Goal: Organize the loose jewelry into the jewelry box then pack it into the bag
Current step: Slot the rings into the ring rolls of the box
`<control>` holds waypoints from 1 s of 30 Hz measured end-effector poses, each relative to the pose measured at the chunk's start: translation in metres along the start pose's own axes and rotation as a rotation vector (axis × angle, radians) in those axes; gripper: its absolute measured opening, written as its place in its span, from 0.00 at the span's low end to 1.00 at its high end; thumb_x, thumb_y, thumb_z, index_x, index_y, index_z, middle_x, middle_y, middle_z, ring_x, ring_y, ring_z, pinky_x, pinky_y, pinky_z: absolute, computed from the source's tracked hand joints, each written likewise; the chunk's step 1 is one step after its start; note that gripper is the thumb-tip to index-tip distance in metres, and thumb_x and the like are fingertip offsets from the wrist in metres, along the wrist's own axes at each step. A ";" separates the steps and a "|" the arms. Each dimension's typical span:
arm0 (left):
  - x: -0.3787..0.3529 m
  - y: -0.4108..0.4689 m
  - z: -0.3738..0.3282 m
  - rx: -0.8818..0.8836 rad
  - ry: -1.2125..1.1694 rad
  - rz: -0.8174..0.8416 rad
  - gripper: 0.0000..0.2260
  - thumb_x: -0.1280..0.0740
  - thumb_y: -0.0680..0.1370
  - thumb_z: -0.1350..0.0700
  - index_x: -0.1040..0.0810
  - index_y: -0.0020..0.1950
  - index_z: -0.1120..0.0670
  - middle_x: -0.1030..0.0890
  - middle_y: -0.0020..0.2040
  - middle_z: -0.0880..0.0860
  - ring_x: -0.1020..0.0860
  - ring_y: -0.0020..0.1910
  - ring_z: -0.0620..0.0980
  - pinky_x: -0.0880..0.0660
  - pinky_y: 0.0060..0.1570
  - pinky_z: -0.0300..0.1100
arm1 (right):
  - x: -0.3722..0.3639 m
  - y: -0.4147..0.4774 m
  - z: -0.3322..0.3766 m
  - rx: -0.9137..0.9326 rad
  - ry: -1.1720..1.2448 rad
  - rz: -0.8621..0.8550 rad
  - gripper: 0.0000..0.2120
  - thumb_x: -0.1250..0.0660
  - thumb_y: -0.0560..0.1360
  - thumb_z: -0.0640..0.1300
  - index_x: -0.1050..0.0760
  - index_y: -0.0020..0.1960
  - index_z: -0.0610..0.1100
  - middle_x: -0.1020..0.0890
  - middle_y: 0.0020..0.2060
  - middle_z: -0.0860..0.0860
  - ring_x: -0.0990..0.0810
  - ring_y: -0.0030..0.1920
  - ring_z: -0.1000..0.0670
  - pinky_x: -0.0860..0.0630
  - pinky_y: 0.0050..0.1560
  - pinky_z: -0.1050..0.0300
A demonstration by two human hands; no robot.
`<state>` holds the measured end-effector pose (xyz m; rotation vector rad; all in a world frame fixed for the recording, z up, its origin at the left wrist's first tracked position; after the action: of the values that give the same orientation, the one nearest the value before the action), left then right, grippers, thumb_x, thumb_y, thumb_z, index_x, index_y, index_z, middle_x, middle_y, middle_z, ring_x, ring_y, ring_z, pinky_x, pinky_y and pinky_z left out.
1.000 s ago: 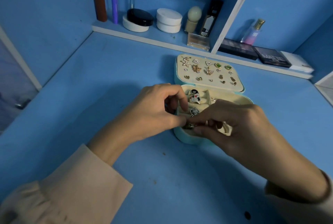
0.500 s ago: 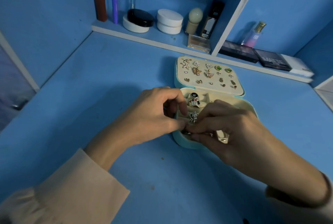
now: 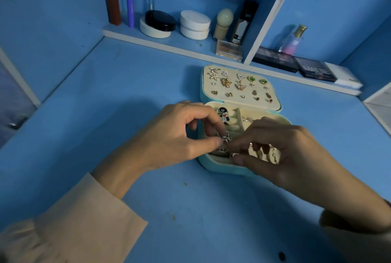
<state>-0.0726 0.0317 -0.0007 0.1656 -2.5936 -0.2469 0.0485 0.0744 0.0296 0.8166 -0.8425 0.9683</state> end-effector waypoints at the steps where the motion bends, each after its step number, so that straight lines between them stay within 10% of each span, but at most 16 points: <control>1: -0.002 0.000 -0.002 -0.026 0.037 0.009 0.03 0.30 0.68 0.49 0.20 0.40 0.41 0.23 0.37 0.38 0.31 0.39 0.41 0.37 0.38 0.29 | 0.001 -0.001 -0.001 0.000 -0.019 -0.016 0.06 0.29 0.68 0.46 0.17 0.45 0.50 0.23 0.33 0.58 0.29 0.37 0.62 0.35 0.40 0.74; 30: -0.005 -0.004 -0.007 -0.198 0.236 -0.038 0.02 0.33 0.67 0.43 0.22 0.38 0.35 0.26 0.41 0.41 0.33 0.45 0.42 0.38 0.47 0.28 | -0.001 0.001 -0.008 -0.056 -0.086 -0.015 0.04 0.31 0.67 0.44 0.17 0.39 0.48 0.25 0.32 0.57 0.32 0.36 0.66 0.36 0.39 0.76</control>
<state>-0.0646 0.0280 0.0020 0.1619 -2.3178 -0.4665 0.0490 0.0810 0.0254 0.8203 -0.9322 0.8974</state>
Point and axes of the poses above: each hand's wrist, its own y-axis towards the middle knuckle, its own x-axis out of the back of the hand, z = x × y, the point moved 8 cm from there along y, towards the middle knuckle
